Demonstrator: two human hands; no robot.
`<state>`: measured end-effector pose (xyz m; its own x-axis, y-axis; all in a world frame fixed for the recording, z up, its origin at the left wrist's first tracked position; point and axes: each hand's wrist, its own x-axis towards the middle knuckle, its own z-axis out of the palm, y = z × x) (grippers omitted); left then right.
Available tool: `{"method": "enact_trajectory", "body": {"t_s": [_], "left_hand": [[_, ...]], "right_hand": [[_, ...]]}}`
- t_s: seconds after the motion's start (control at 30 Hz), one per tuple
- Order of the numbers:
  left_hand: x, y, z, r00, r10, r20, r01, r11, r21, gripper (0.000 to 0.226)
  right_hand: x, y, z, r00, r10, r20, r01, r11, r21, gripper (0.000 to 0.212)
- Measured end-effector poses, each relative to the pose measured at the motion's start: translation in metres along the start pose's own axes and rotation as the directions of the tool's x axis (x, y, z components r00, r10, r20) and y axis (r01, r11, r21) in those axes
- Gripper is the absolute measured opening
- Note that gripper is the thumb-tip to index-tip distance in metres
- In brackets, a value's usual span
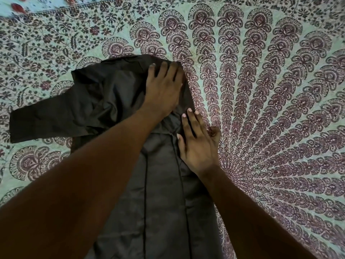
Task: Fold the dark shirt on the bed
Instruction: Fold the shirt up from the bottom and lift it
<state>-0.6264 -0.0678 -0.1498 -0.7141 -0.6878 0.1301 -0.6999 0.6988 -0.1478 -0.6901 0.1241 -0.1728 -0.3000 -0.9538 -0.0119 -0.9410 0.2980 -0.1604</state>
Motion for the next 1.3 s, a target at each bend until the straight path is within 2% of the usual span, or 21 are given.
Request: {"method": "enact_trajectory", "body": {"t_s": [0.03, 0.1, 0.17, 0.37, 0.5, 0.57, 0.63, 0.73, 0.87, 1.0, 1.1, 1.2, 1.3], "left_hand": [[0.001, 0.0, -0.003, 0.997, -0.077, -0.03, 0.077, 0.997, 0.011, 0.051], [0.005, -0.005, -0.009, 0.975, -0.221, 0.02, 0.221, 0.975, -0.014, 0.056], [0.009, -0.012, -0.012, 0.961, -0.266, 0.071, 0.267, 0.964, -0.013, 0.057], [0.021, -0.031, -0.016, 0.977, -0.154, 0.15, 0.136, 0.983, 0.124, 0.034], [0.018, -0.034, -0.009, 0.976, -0.148, 0.161, 0.127, 0.983, 0.135, 0.035], [0.007, -0.031, -0.01, 0.987, -0.153, 0.051, 0.146, 0.982, 0.12, 0.039], [-0.014, -0.026, -0.01, 0.996, -0.08, -0.032, 0.083, 0.992, 0.095, 0.045], [-0.042, -0.036, 0.0, 0.996, 0.032, 0.087, -0.038, 0.997, 0.068, 0.052], [-0.055, -0.062, -0.002, 0.979, -0.049, 0.197, 0.068, 0.994, -0.089, 0.059], [-0.069, -0.078, -0.016, 0.976, -0.175, 0.132, 0.188, 0.978, -0.092, 0.058], [-0.084, -0.11, -0.022, 0.929, -0.249, 0.275, 0.296, 0.944, -0.147, 0.062], [-0.101, -0.136, -0.03, 0.937, -0.137, 0.32, 0.182, 0.977, -0.115, 0.07], [-0.108, -0.147, -0.038, 0.955, -0.095, 0.28, 0.124, 0.988, -0.089, 0.067]], "right_hand": [[0.001, 0.0, 0.0, 1.0, 0.002, -0.003, -0.002, 1.0, 0.0, 0.058], [0.002, 0.0, 0.0, 1.0, 0.007, -0.006, -0.007, 1.0, -0.006, 0.059], [0.002, 0.001, 0.0, 1.0, 0.006, -0.01, -0.006, 1.0, -0.011, 0.059], [0.0, 0.0, 0.0, 1.0, 0.009, 0.0, -0.009, 1.0, -0.009, 0.06], [0.002, 0.003, 0.001, 1.0, -0.01, 0.005, 0.01, 1.0, -0.017, 0.06], [0.002, 0.004, 0.002, 1.0, -0.006, -0.005, 0.006, 1.0, -0.017, 0.06], [0.0, 0.005, 0.003, 1.0, -0.006, 0.0, 0.006, 1.0, -0.015, 0.059], [-0.002, 0.003, 0.002, 1.0, -0.002, 0.015, 0.003, 1.0, -0.026, 0.059], [0.007, -0.002, -0.006, 0.998, -0.037, 0.054, 0.04, 0.998, -0.057, 0.058], [0.022, -0.013, -0.027, 0.997, -0.062, 0.046, 0.067, 0.992, -0.111, 0.055], [0.045, -0.024, -0.037, 0.987, -0.131, 0.09, 0.136, 0.99, -0.04, 0.056], [0.069, -0.034, -0.035, 0.955, -0.14, 0.261, 0.141, 0.99, 0.012, 0.062], [0.078, -0.044, -0.032, 0.955, -0.053, 0.292, 0.067, 0.997, -0.037, 0.072]]}}
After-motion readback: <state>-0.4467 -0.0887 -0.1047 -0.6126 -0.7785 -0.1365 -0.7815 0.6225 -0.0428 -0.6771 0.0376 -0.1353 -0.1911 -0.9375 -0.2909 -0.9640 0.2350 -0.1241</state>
